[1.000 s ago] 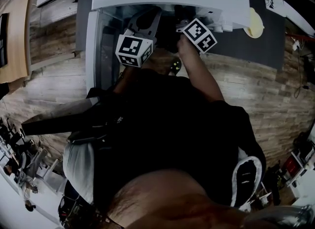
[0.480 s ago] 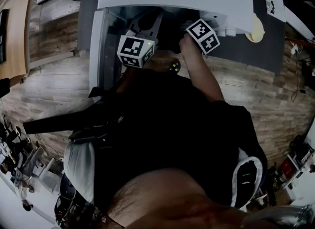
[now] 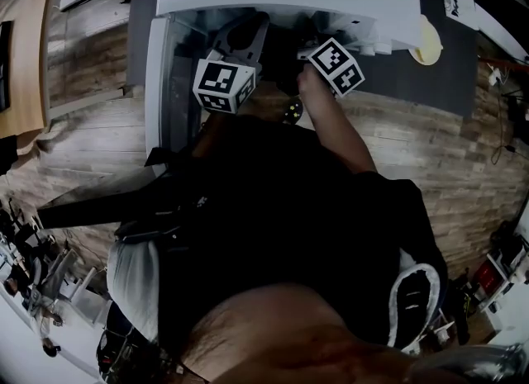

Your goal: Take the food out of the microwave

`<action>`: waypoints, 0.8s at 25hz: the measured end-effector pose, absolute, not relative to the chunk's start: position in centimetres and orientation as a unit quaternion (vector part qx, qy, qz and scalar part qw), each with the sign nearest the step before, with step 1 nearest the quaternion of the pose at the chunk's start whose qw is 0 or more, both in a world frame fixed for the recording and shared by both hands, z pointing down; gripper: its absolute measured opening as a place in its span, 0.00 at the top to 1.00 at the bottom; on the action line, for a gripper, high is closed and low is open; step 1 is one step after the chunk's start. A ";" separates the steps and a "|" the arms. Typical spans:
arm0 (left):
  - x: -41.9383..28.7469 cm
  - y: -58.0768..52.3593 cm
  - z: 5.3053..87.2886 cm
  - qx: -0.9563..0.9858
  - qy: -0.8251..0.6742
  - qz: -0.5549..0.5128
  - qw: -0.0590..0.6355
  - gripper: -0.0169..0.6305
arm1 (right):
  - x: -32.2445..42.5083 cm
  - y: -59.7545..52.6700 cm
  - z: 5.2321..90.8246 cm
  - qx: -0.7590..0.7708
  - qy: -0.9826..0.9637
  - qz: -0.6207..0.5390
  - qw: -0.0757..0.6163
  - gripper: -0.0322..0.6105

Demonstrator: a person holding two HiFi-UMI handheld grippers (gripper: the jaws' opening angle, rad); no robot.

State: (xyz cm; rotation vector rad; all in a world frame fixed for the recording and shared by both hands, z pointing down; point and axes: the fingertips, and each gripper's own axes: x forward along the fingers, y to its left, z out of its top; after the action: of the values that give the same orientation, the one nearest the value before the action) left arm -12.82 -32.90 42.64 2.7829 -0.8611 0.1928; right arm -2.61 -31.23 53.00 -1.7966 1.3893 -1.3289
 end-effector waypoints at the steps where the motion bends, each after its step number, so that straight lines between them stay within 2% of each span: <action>1: -12.7 -32.8 42.7 0.948 -0.292 0.066 0.111 0.96 | -2.8 -31.0 53.0 -0.659 0.515 -0.487 0.253 0.90; 13: -12.4 -31.8 43.1 0.948 -0.289 0.069 0.117 0.96 | -3.7 -29.6 52.7 -0.640 0.534 -0.483 0.269 0.89; 20: -12.5 -31.3 43.4 0.948 -0.285 0.074 0.116 0.96 | -4.8 -29.4 53.3 -0.614 0.540 -0.502 0.280 0.82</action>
State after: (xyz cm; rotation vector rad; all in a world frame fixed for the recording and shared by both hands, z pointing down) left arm -12.49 -31.29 43.39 2.7774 -0.8357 0.2160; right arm -4.76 -29.44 53.35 -1.6472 1.4483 -1.3454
